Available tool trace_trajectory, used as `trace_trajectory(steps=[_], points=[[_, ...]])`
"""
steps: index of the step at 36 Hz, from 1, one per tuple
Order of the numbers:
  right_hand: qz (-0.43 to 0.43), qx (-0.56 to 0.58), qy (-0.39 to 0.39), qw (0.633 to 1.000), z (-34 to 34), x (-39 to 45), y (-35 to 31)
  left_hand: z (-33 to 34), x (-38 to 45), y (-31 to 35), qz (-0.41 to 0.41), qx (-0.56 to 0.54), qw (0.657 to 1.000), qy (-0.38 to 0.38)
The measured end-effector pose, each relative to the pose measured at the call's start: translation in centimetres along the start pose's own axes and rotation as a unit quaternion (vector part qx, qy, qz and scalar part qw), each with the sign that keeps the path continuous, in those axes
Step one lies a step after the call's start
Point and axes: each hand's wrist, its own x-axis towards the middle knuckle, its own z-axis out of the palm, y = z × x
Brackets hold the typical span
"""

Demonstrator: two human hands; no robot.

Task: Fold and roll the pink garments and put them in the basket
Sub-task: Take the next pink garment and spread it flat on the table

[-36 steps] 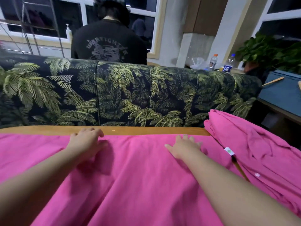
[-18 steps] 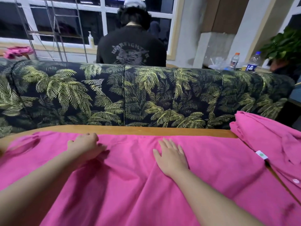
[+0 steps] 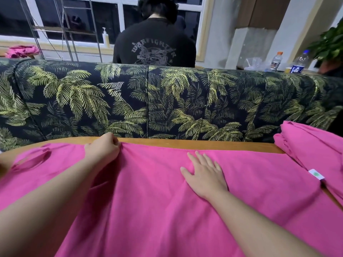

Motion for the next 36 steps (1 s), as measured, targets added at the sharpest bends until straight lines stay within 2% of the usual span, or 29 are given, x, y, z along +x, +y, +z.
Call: trace_trajectory(steps=[8,17,20,23,26,31,36], points=[[0.002,-0.014,-0.013,1.000,0.1,0.1,0.0,2.0,1.5,0.0,-0.030,0.024,0.999,-0.030],[0.008,-0.030,-0.031,0.999,-0.1,-0.1,-0.1,-0.2,0.0,-4.2,-0.008,-0.022,0.999,0.031],[0.010,-0.041,-0.033,0.999,-0.3,-0.3,-0.4,-1.5,-2.3,-6.9,0.012,-0.019,1.000,-0.006],[-0.001,-0.097,-0.017,0.995,-0.8,-0.5,-1.5,-2.6,-5.3,-9.0,0.026,0.041,0.997,-0.058],[-0.053,-0.137,-0.002,0.989,-1.4,-0.6,-4.1,-3.3,-7.2,-10.2,0.032,0.067,0.995,-0.060],[-0.131,-0.025,0.008,0.991,-0.5,-0.8,-10.3,-4.0,-6.8,-12.1,-0.010,0.079,0.996,-0.034],[-0.120,0.041,-0.023,0.992,1.6,-0.9,-13.7,-4.7,-5.3,-14.4,-0.057,0.094,0.994,-0.010]])
